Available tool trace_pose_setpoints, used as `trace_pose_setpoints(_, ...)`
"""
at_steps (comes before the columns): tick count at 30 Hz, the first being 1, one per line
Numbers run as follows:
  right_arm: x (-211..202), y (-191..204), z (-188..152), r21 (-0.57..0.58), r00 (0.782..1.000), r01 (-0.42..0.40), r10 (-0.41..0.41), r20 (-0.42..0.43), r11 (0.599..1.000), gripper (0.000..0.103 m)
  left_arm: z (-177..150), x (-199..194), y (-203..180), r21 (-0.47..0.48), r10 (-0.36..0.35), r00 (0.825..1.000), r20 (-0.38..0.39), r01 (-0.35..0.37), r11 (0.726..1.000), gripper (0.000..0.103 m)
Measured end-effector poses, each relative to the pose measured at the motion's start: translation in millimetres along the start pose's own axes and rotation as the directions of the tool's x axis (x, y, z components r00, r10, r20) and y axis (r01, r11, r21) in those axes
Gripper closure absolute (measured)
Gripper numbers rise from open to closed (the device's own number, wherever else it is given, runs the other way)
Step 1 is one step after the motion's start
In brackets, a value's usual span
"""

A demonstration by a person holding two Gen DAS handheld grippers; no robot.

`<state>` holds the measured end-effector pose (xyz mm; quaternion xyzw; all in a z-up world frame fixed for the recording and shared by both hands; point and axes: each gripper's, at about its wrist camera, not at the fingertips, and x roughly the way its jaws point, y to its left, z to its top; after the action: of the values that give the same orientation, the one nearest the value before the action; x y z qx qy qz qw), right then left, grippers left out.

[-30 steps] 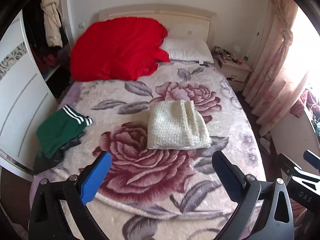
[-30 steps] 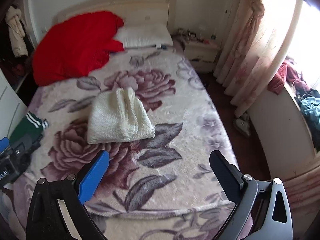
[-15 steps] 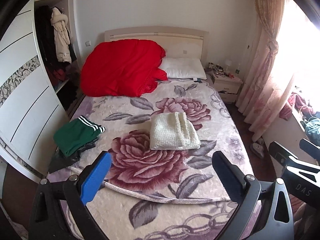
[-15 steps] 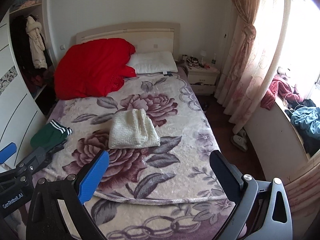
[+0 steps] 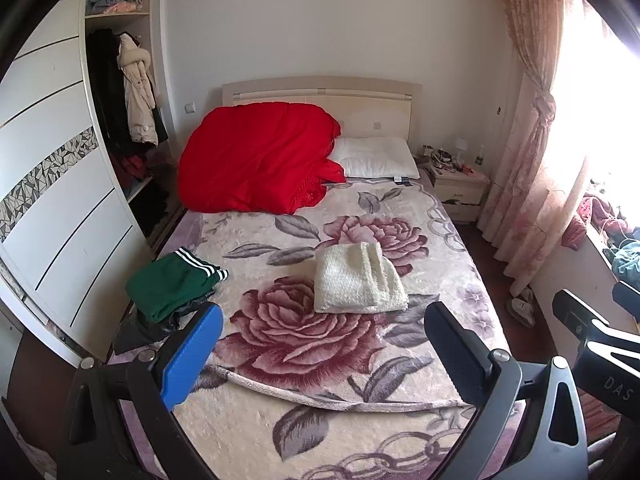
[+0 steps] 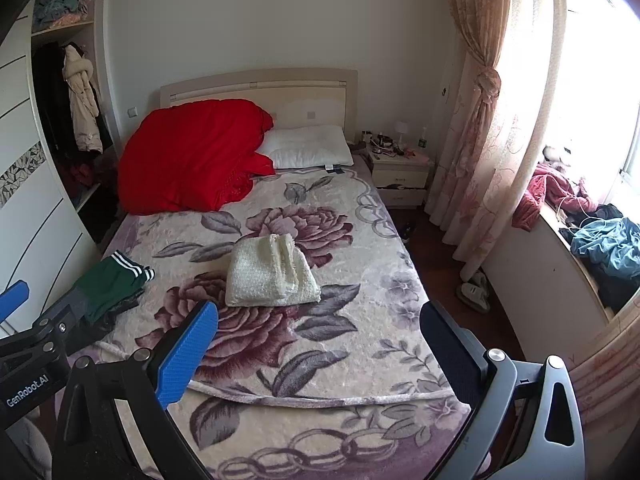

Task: Fold large clothes

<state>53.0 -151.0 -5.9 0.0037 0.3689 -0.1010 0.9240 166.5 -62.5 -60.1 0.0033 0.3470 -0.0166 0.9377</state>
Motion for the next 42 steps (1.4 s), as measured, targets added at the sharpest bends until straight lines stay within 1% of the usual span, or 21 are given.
trace_pose_setpoints(3,-8,2,0,-0.009,1.0,0.003,-0.003,0.016,1.0,0.0,-1,-3,2,-0.015,0.0,1.0,0.006,0.0,1.0,0.0)
trace_pose_setpoints(9,-12,-1,5,-0.023,0.999,-0.007,0.008,0.034,1.0,0.0,-3,-7,3,-0.017,0.007,1.0,0.007,-0.007,1.0,0.0)
trace_pose_setpoints(18,-12,-5,6,-0.026,0.999,-0.03,0.031,0.039,0.999,0.0,-1,-14,4,-0.011,0.014,1.0,0.021,-0.014,1.0,0.0)
trace_pose_setpoints(26,-18,-5,4,-0.028,0.998,-0.017,0.019,0.058,0.999,0.0,1,-19,3,-0.014,0.007,0.999,0.035,-0.007,1.0,0.0)
trace_pose_setpoints(42,-26,-6,3,-0.029,0.997,-0.013,0.016,0.078,0.999,0.0,1,-22,-2,-0.001,0.018,0.999,0.027,-0.018,1.0,0.0)
